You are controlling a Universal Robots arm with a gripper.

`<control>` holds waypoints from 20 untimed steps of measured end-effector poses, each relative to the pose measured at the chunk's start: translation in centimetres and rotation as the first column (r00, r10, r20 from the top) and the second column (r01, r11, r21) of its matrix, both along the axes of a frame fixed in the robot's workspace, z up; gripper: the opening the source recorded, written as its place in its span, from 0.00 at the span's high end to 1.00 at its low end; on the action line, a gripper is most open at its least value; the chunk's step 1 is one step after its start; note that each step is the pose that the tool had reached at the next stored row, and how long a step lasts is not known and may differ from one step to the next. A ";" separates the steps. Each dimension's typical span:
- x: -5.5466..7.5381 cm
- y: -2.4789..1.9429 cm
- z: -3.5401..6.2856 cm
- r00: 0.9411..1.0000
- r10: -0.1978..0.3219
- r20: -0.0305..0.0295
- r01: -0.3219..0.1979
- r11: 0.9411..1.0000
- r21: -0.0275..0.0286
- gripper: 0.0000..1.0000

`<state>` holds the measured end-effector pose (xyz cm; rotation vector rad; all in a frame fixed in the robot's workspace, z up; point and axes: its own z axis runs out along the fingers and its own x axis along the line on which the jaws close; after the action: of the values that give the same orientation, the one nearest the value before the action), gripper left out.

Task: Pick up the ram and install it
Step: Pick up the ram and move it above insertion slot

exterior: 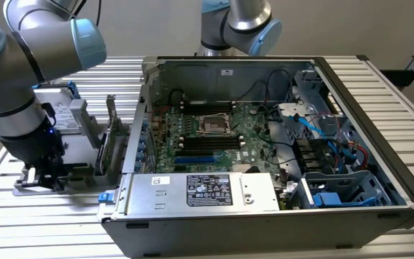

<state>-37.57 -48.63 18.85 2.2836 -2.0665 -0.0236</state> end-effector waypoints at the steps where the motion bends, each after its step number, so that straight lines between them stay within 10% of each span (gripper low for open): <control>1: 0.0 0.00 0.00 1.000 0.000 0.000 0.000 1.000 0.000 0.58; 20: 0.0 0.00 -0.01 1.000 0.000 0.000 0.000 1.000 0.000 0.86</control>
<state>-37.58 -48.62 18.84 2.2832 -2.0663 -0.0240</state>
